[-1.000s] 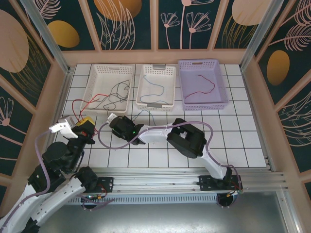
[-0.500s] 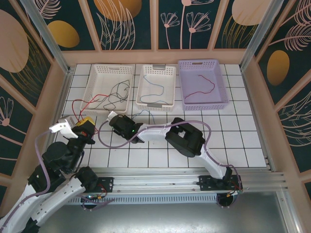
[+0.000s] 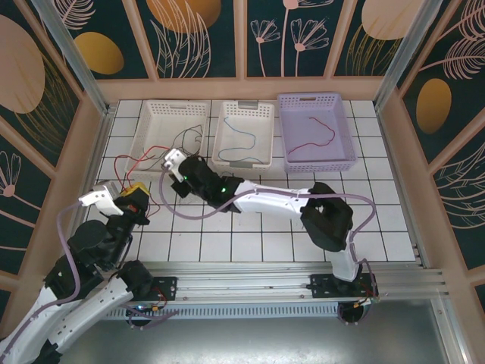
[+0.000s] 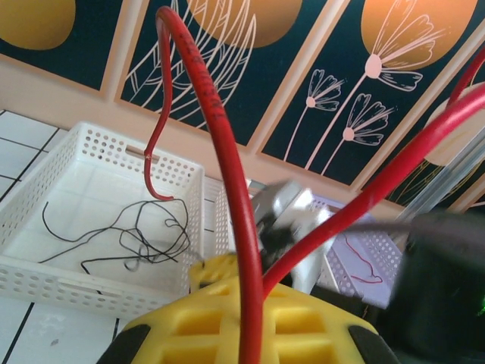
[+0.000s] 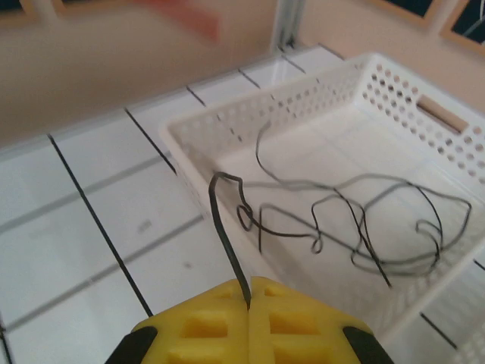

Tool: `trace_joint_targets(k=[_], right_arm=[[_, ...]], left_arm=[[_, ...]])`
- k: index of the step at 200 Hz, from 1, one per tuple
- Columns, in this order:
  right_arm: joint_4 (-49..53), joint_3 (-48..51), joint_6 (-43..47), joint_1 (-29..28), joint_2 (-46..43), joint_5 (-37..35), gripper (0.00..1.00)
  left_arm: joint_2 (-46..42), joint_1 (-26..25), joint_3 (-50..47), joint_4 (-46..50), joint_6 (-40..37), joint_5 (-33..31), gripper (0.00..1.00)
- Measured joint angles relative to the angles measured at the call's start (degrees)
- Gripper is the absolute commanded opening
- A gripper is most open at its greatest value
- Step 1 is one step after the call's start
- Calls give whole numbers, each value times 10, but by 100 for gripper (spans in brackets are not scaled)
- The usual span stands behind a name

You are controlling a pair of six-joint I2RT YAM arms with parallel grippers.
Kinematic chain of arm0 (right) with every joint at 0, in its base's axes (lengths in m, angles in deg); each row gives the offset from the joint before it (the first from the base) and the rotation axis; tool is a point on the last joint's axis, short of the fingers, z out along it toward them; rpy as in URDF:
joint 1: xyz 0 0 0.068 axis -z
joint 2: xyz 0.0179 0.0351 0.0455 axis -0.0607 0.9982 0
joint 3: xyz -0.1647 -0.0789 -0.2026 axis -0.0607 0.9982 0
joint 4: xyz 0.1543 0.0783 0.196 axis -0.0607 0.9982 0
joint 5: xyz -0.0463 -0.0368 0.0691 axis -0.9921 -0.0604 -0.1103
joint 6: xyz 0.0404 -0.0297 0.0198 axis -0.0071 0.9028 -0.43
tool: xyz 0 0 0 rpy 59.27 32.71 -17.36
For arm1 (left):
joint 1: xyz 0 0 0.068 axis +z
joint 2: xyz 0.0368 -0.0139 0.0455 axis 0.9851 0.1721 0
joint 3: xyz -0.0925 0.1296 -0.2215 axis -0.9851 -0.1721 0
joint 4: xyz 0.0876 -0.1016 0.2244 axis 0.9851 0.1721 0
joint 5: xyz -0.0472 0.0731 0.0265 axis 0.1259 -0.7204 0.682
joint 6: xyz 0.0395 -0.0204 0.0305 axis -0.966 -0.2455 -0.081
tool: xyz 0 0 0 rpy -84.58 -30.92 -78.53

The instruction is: Untangle the cables

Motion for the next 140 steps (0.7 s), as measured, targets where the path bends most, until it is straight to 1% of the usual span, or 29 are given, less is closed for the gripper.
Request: trace_joint_targets(k=[24,44,77,101,104,108,117,121,127,140], right_arm=[[19,-51,-24,36,5,57,0],[47,-128,-44,68,35,106,0],[106,-322,-68,104,145,174,0],[166,-487,-82,118,258,210,0],[175,-504,-84,120,269,213,3],[183,-523,-87,122,286,218,10],[202,-551,-94,125,312,226,28],[209,-558,-100,127,322,229,34],[219,-560,-104,129,332,232,39],[246,-560,-115,136,345,242,45]], left_arm=[[1,0,0,0,0,0,0],[2,0,0,0,0,0,0],[5,0,0,0,0,3,0],[9,0,0,0,0,6,0],[9,0,0,0,0,6,0],[10,0,0,0,0,7,0],[10,0,0,0,0,7,0],[10,0,0,0,0,7,0],[10,0,0,0,0,7,0],[10,0,0,0,0,7,0]])
